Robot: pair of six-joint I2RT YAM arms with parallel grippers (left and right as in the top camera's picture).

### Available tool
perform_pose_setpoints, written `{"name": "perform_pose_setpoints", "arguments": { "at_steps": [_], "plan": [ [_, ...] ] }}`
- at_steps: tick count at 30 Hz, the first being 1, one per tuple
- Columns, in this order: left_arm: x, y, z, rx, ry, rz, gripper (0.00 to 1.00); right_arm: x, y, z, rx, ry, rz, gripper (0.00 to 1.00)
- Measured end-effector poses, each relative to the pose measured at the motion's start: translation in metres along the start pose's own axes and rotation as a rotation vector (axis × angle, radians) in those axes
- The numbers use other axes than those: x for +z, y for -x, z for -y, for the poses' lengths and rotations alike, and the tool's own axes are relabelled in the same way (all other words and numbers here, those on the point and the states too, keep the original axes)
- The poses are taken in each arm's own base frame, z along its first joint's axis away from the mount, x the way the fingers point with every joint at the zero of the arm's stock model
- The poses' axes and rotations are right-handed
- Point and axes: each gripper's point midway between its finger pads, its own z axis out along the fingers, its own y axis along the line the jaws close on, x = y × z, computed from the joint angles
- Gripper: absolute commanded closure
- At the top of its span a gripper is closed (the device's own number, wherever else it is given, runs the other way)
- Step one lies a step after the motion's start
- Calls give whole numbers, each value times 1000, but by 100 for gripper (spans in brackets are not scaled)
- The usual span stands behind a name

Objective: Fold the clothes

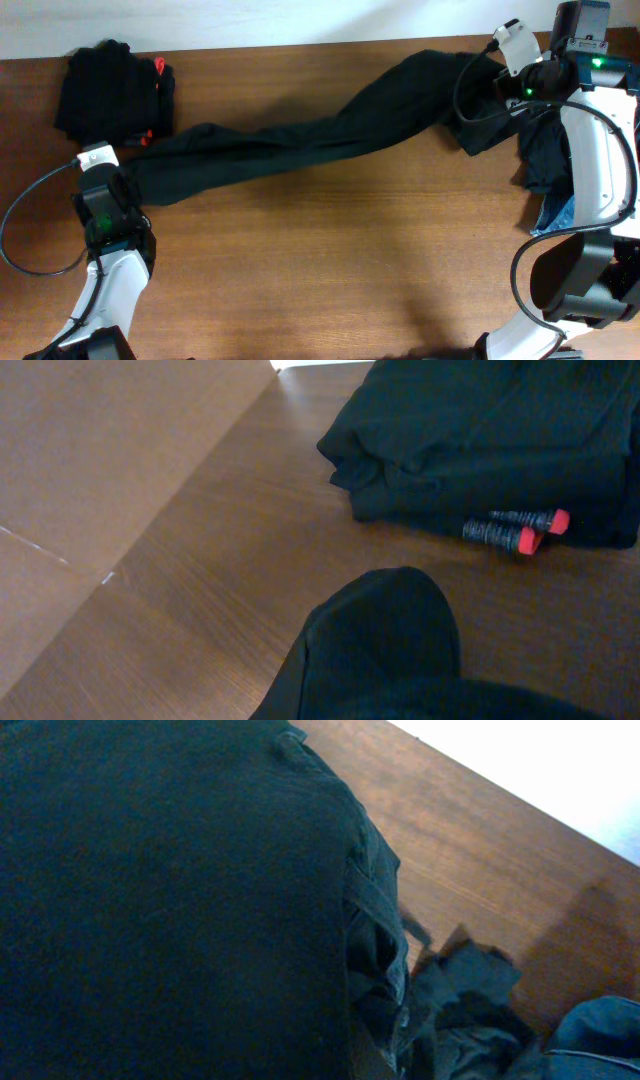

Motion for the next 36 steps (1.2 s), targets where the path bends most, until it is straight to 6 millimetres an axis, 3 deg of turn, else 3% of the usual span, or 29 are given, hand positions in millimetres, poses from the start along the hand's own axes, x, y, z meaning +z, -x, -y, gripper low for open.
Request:
{"name": "perform_pose_setpoints", "arguments": {
  "at_steps": [7, 16, 20, 24, 27, 31, 36],
  "plan": [
    [0, 0, 0, 8, -3, -1, 100, 0, -11, -9, -7, 40, -41, 96],
    [-7, -21, 1, 30, -20, -91, 100, -4, -25, -21, 82, 80, -101, 96],
    [-31, -10, -12, -23, -19, -75, 100, -18, -25, -23, 147, 72, -99, 96],
    [-64, 9, -32, -116, -8, -21, 100, -49, -21, -28, 215, 48, -70, 96],
    [-84, 10, -42, -175, -5, -16, 100, -71, -23, -34, 265, 41, -62, 96],
    [-100, -2, -46, -217, -18, -56, 100, -86, -36, -45, 351, 53, -112, 96],
    [-110, -40, -36, -184, -67, -220, 100, -91, -60, -60, 448, 80, -228, 96]
  ]
}}
